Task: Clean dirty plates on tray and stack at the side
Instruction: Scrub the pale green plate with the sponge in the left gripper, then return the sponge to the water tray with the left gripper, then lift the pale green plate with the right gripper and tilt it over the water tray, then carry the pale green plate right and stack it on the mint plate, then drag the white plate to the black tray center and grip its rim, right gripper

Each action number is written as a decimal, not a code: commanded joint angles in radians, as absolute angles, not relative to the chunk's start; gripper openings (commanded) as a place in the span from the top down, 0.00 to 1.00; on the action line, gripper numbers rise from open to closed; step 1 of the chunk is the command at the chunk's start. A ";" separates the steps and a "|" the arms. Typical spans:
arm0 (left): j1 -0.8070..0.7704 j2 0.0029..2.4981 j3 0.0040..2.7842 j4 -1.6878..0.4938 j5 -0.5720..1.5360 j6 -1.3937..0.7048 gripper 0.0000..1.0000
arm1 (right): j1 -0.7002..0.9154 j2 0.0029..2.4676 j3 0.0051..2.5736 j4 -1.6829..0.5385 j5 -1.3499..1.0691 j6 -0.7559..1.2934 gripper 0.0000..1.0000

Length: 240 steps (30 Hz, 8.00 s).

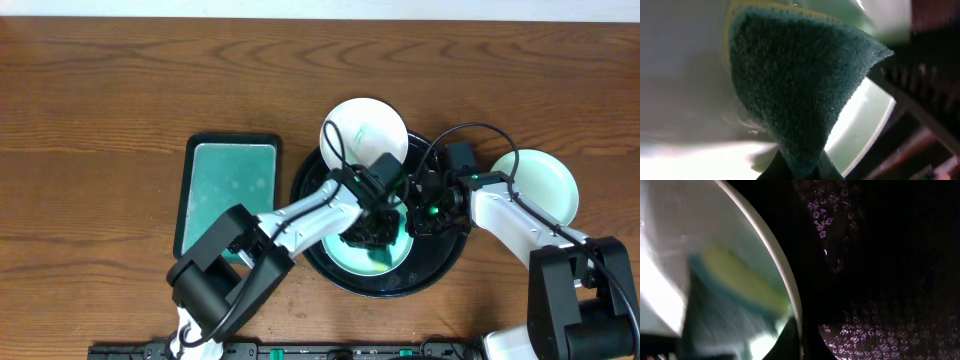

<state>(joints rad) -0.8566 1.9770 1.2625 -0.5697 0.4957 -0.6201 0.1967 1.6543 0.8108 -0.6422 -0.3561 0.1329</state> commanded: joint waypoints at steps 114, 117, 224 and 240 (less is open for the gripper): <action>-0.141 1.045 1.156 -1.122 0.015 -0.446 0.16 | 1.038 1.591 1.291 -0.030 0.688 -0.266 0.99; -0.141 1.045 1.156 -1.122 0.015 -0.446 0.16 | 1.063 1.591 1.291 0.002 0.738 -0.320 0.99; -0.141 1.045 1.156 -1.122 0.015 -0.446 0.15 | -0.205 1.548 1.156 -0.656 -0.445 0.186 0.51; -0.141 1.045 1.156 -1.122 0.015 -0.445 0.15 | 0.295 1.914 1.156 -0.342 0.056 0.254 0.65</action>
